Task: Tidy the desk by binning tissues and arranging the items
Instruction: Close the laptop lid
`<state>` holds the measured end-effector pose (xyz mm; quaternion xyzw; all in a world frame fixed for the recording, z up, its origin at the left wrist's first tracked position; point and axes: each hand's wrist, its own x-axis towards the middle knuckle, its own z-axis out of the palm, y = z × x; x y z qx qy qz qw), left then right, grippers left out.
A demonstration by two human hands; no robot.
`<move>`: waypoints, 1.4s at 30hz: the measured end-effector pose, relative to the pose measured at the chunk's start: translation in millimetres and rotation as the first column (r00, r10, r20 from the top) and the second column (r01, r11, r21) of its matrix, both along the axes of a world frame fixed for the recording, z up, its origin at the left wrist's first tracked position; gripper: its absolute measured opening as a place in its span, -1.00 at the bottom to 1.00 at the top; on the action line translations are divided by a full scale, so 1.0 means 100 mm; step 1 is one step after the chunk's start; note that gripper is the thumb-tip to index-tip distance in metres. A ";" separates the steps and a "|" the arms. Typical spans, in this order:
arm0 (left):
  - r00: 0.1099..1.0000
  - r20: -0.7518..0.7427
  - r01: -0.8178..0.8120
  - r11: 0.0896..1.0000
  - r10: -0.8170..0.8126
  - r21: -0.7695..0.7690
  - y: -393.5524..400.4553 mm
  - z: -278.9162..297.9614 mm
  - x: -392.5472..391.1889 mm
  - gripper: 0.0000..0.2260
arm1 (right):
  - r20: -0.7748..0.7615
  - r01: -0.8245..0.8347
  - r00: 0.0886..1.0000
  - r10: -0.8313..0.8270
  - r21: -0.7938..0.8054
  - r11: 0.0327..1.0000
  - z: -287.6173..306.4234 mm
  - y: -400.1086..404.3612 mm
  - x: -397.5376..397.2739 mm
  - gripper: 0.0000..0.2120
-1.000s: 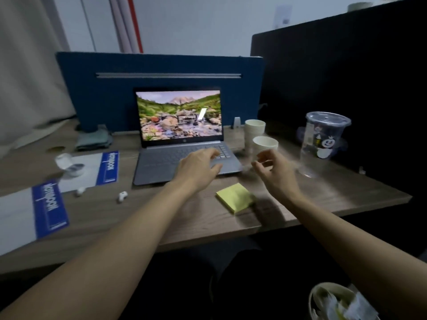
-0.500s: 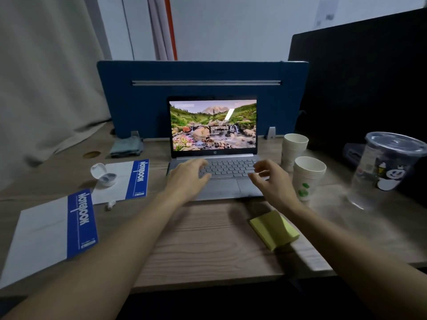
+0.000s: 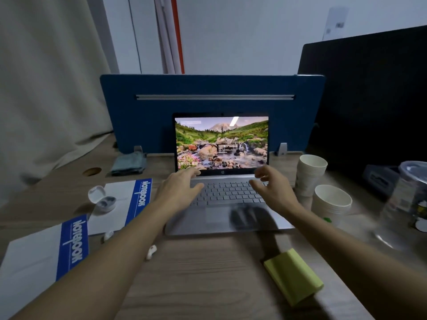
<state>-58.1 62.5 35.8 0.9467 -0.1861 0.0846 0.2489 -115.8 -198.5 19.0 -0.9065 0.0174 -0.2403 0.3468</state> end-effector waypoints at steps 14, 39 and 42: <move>0.995 0.024 -0.100 0.990 0.098 0.100 0.49 0.02 0.51 -0.48 | 0.101 0.022 0.993 0.053 -0.625 0.780 0.97 0.28 1.58 -0.49; 0.992 0.038 -0.117 0.993 0.117 0.005 0.67 0.20 0.14 -0.43 | 0.159 0.136 0.986 -0.053 -0.572 0.809 1.00 0.49 0.81 -0.58; 0.988 0.047 -0.148 0.989 0.149 -0.015 0.68 0.26 -0.06 -0.41 | 0.192 0.123 0.981 -0.017 -0.556 0.822 0.83 0.51 0.40 -0.61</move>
